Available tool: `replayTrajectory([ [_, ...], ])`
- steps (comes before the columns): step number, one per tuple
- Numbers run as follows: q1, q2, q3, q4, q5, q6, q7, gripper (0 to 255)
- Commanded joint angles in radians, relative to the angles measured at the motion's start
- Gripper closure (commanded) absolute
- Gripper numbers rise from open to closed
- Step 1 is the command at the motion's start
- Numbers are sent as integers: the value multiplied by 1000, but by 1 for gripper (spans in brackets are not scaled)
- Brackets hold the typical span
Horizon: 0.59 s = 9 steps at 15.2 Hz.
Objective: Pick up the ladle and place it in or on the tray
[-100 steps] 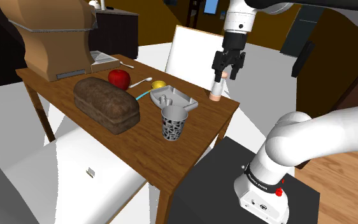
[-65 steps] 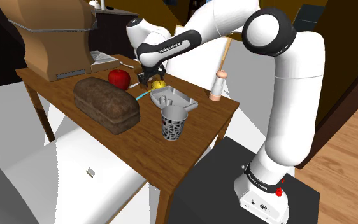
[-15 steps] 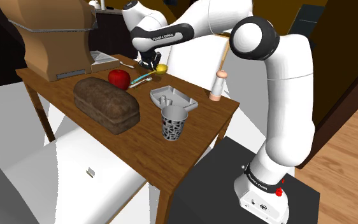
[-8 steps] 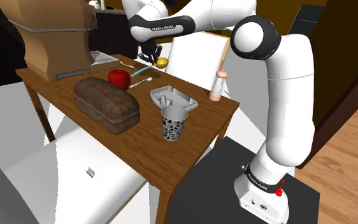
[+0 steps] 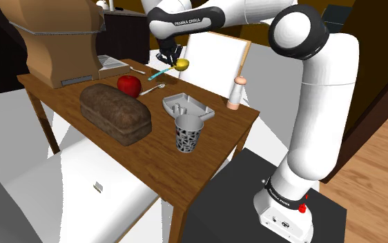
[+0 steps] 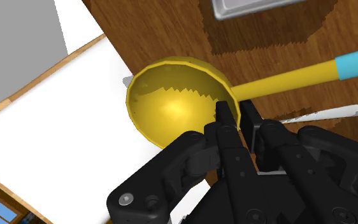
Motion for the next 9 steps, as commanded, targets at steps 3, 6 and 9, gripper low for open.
replayTrajectory([
  [3, -24, -183, 5, -226, 25, 47, 9, 255],
  [6, -36, -311, 3, -369, 45, 71, 4, 255],
  [9, -40, -396, -2, -471, 57, 93, 2, 255],
])
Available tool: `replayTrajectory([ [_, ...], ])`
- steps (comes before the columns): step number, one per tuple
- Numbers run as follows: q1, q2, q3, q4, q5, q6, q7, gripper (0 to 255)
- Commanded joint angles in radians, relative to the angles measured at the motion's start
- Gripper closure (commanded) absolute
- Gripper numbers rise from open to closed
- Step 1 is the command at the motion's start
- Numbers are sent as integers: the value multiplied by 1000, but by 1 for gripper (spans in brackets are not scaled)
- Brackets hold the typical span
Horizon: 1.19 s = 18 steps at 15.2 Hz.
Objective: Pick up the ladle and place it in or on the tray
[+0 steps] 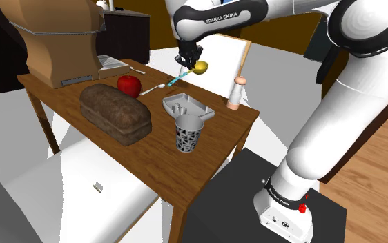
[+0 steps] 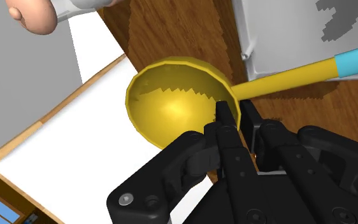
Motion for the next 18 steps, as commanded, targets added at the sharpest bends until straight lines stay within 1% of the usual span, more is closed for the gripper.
replayTrajectory([
  [1, -1, -23, -2, -42, 1, 19, 6, 255],
  [18, -8, 33, -8, -192, -55, 195, 118, 255],
])
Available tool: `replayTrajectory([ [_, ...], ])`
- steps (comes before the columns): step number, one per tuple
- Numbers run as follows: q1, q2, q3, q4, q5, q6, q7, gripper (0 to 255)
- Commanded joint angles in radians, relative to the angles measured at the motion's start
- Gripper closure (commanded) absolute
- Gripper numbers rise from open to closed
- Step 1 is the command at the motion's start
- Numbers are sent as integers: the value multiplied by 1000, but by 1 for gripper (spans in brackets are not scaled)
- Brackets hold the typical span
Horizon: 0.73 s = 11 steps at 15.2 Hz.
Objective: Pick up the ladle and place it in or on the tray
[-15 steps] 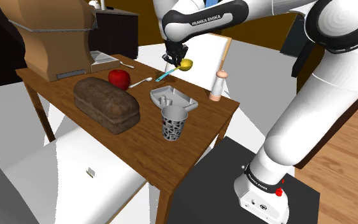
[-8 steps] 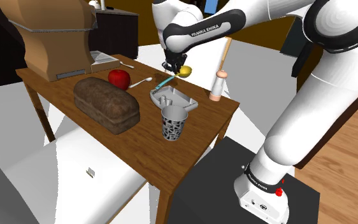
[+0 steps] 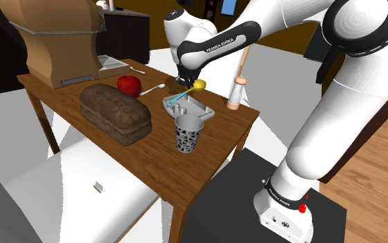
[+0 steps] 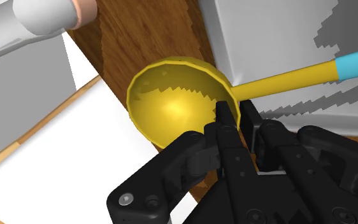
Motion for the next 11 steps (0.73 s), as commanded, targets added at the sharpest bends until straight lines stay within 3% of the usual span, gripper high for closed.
replayTrajectory([
  [1, 0, 4, 0, -5, -3, 8, 6, 255],
  [7, 0, 4, 0, -5, -3, 8, 6, 255],
  [8, 0, 4, 0, -5, -3, 8, 6, 0],
  [11, 0, 4, 0, -5, -3, 8, 6, 0],
])
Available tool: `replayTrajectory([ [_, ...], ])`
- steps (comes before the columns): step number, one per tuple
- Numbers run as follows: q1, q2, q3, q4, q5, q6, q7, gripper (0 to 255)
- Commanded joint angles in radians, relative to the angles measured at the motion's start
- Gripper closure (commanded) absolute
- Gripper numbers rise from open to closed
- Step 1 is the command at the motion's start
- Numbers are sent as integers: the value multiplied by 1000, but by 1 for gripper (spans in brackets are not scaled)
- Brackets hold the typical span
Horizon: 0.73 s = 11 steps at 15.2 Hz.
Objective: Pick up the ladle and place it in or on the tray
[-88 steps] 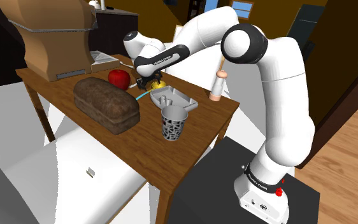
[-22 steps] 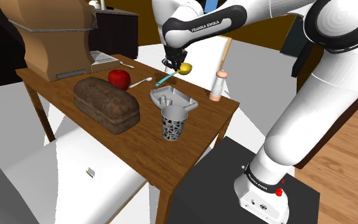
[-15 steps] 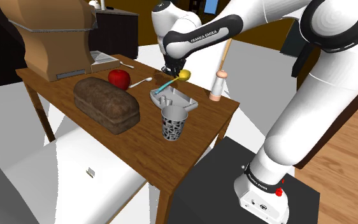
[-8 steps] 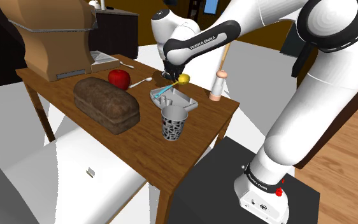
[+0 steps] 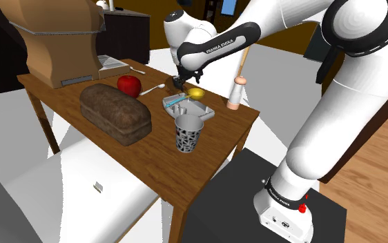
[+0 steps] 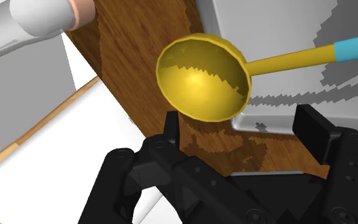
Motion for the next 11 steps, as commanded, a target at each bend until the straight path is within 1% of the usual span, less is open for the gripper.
replayTrajectory([
  [1, 0, 0, 0, 0, 0, 0, 0, 0],
  [2, 0, 0, 0, 0, 0, 0, 0, 0],
  [6, 27, -37, 27, 68, 38, -112, -20, 0],
  [11, 27, -37, 28, 68, 38, -112, -20, 0],
])
